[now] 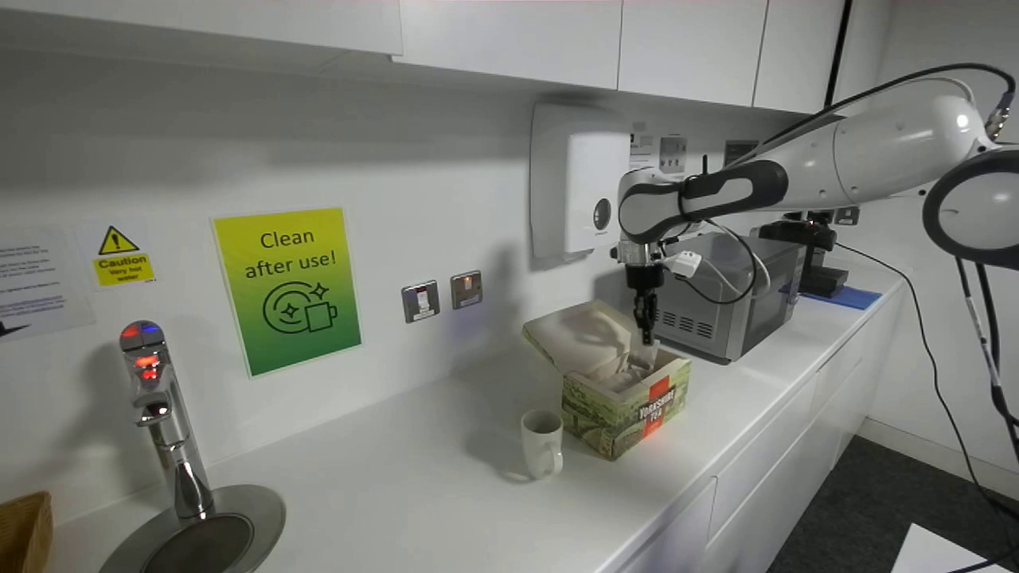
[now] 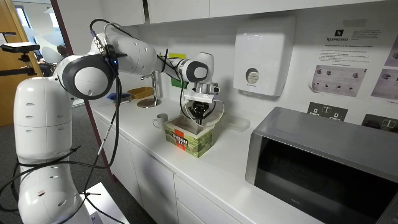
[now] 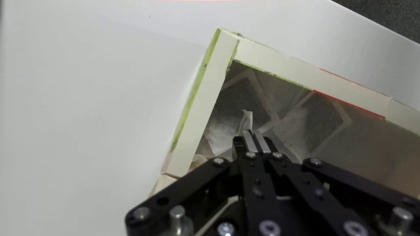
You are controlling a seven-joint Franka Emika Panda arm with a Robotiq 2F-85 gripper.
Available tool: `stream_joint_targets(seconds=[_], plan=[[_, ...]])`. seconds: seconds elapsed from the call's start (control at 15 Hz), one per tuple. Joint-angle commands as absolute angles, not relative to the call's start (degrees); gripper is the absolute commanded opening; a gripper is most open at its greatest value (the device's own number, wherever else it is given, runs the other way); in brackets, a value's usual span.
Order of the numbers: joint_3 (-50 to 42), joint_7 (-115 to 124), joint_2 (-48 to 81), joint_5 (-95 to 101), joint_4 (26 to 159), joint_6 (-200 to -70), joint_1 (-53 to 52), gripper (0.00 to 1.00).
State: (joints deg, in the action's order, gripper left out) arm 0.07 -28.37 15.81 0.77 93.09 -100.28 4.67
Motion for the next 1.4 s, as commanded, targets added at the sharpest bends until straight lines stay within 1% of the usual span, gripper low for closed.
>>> stream_joint_targets(seconds=[0.0,0.73,0.8,0.87,0.93,1.0,1.07,1.13,1.33], plan=[[-0.12,-27.35,14.96,-0.52,93.13,-99.60,5.32,0.00],[-0.58,-27.40,14.87,-0.72,93.78,-99.91,6.06,0.00],[-0.57,-27.43,14.86,-0.73,93.83,-99.94,6.14,0.16],[-0.57,-27.37,14.89,-0.68,93.83,-99.96,6.20,0.13],[-0.55,-27.38,14.92,-0.70,93.80,-99.93,6.26,0.30],[-0.54,-27.37,14.95,-0.69,93.78,-99.89,6.31,0.38],[-0.52,-27.36,14.99,-0.64,93.72,-99.85,6.31,0.40],[-0.49,-27.33,15.02,-0.61,93.66,-99.82,6.30,0.45],[-0.45,-27.25,15.03,-0.48,93.50,-99.76,6.19,0.67]])
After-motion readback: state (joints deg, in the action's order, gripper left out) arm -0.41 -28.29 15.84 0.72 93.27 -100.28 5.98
